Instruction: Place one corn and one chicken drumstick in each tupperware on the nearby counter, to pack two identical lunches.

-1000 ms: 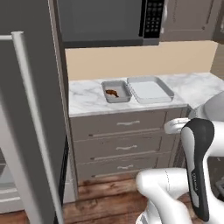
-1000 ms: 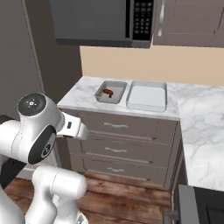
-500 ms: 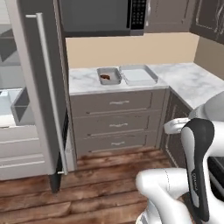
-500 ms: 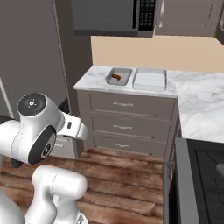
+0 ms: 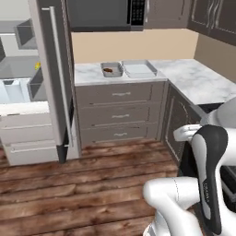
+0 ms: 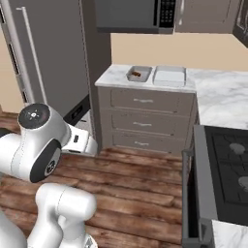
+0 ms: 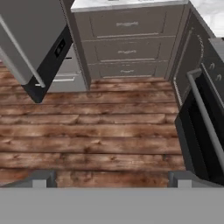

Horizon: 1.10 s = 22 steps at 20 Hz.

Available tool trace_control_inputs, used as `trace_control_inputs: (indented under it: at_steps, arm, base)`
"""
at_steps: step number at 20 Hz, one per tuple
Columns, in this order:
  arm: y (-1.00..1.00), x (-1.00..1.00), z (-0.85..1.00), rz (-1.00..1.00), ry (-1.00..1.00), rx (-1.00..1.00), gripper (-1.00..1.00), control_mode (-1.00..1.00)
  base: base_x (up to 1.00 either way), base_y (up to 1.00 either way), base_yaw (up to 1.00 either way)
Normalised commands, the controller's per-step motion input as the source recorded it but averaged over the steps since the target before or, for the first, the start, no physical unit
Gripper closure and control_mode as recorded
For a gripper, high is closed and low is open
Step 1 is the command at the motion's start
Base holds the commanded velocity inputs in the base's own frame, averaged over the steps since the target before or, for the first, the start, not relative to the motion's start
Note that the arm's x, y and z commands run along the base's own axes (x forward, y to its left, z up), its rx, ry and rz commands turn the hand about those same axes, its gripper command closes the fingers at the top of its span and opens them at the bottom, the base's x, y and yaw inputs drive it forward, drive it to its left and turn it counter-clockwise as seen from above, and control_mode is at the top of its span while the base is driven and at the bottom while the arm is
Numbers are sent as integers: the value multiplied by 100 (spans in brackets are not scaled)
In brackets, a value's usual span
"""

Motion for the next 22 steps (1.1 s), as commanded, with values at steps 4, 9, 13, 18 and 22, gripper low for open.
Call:
trace_control_inputs:
  at_steps: [4, 9, 13, 18, 22]
  arm:
    - [0, 0, 0, 0, 0, 0, -100, 100]
    - [0, 0, 0, 0, 0, 0, -100, 100]
    - [0, 0, 0, 0, 0, 0, -100, 100]
    - [0, 0, 0, 0, 0, 0, -100, 100]
    - [0, 0, 0, 0, 0, 0, -100, 100]
  base:
    - [-41, 91, 2]
    - [-33, 97, 27]
    - [-34, 84, 65]
    - [-20, 93, 71]
    - [-11, 99, 68]
